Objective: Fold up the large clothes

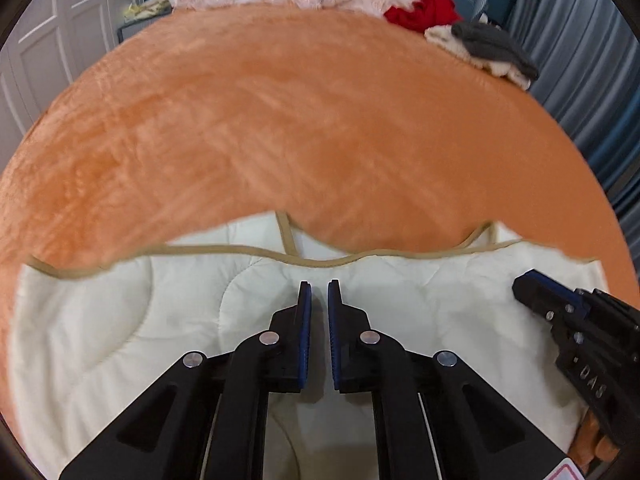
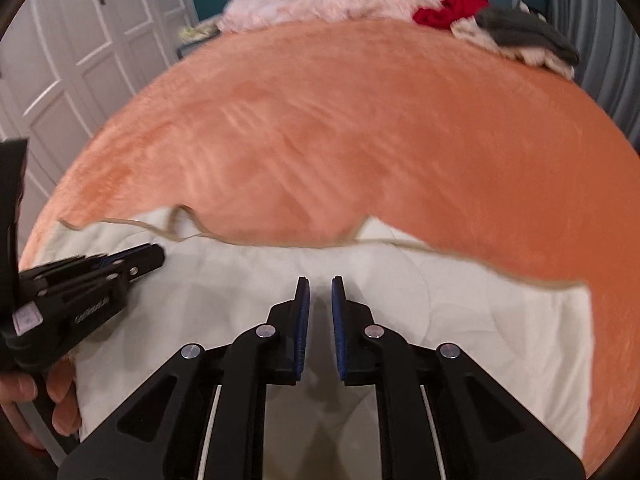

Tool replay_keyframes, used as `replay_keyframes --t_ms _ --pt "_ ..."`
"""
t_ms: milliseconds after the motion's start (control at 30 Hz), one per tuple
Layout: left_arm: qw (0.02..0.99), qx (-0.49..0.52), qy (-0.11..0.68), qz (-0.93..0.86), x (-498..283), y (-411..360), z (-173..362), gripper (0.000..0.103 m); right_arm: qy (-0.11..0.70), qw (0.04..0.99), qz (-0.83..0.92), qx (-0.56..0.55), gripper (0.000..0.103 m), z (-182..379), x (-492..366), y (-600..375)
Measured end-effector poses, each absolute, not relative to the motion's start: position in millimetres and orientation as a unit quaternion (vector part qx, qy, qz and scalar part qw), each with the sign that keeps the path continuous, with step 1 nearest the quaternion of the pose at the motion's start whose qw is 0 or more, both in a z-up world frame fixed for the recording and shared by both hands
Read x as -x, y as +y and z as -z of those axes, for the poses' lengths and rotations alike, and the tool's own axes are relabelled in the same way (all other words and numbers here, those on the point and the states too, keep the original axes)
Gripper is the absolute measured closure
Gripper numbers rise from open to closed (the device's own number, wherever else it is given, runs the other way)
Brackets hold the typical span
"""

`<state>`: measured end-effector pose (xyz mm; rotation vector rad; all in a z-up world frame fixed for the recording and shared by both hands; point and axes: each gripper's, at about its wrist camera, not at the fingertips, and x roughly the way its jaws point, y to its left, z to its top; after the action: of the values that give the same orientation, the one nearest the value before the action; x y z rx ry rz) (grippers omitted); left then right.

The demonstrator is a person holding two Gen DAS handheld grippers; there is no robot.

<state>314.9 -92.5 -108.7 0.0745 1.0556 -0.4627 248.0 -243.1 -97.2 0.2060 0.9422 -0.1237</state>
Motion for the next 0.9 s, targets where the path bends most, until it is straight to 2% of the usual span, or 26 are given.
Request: replay_keyframes --t_ms 67,333,900 --pt "0.838 -0.025 0.500 0.217 -318.2 -89.7 119.1 0.097 0.460 0.878 0.063 -0.116 0.095 110.0 -248.6 -249.7" --pt "0.852 -0.018 0.481 0.208 -316.2 -89.2 130.2 0.097 0.453 0.880 0.069 -0.122 0.096 130.0 -250.1 -250.1" --pt "0.859 0.001 0.466 0.212 -315.9 -86.5 135.0 0.097 0.436 0.888 0.071 -0.127 0.096 135.2 -247.9 -252.0"
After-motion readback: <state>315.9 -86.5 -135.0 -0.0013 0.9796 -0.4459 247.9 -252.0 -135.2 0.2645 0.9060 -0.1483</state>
